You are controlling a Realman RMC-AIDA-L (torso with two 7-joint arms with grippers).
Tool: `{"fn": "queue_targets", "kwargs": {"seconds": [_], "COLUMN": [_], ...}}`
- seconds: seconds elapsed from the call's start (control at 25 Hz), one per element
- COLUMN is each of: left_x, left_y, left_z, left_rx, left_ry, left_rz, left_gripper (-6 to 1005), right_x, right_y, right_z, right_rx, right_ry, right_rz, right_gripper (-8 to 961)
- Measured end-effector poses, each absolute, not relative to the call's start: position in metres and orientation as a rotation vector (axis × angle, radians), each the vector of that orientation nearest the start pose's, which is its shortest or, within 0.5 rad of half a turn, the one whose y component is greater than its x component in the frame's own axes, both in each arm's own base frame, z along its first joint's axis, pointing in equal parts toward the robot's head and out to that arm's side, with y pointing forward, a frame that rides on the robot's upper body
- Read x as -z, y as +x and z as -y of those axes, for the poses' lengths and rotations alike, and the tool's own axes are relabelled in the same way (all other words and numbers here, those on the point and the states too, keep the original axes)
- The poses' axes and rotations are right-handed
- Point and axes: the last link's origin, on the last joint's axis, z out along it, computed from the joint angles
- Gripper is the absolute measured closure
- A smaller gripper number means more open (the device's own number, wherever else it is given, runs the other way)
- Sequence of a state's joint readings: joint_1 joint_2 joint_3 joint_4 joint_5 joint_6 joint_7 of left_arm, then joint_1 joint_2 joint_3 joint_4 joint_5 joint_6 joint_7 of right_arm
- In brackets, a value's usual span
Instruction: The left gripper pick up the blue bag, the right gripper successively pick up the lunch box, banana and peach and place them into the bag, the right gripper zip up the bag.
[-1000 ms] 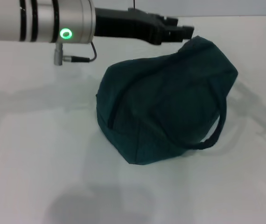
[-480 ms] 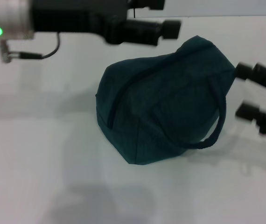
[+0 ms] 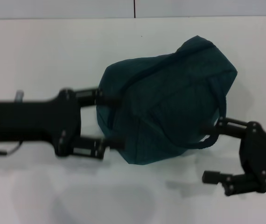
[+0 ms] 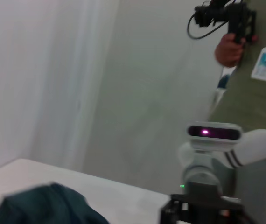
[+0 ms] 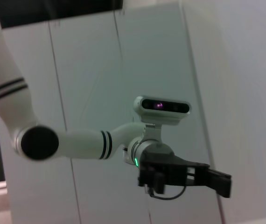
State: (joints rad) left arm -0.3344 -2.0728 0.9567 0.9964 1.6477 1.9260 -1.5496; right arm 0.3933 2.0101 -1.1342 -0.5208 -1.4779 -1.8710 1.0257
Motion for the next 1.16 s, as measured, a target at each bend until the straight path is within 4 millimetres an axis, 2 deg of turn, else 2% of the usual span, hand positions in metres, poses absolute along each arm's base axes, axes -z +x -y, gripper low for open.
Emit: {"fn": "queue_targets", "kwargs": {"seconds": [0.24, 0.4, 1.16], "left_x": [-0.024, -0.022, -0.02], "left_y": [-0.247, -0.256, -0.263], "left_z": [-0.25, -0.241, -0.232], "left_rx": [1.123, 1.143, 1.159], "left_ry": [-2.956, -2.933, -2.897], "left_rz": [0.468, 0.463, 0.43], "left_gripper": [114, 114, 114], "right_x": [0.017, 0.019, 0.018], "right_y": [0.242, 0.241, 0.236], "right_z": [-0.26, -0.262, -0.262], "right_rx": [-1.155, -1.138, -1.175], "right_ry": [-2.901, -2.905, -2.903], "right_rz": [-0.154, -0.14, -0.127], "right_gripper": [67, 67, 67]}}
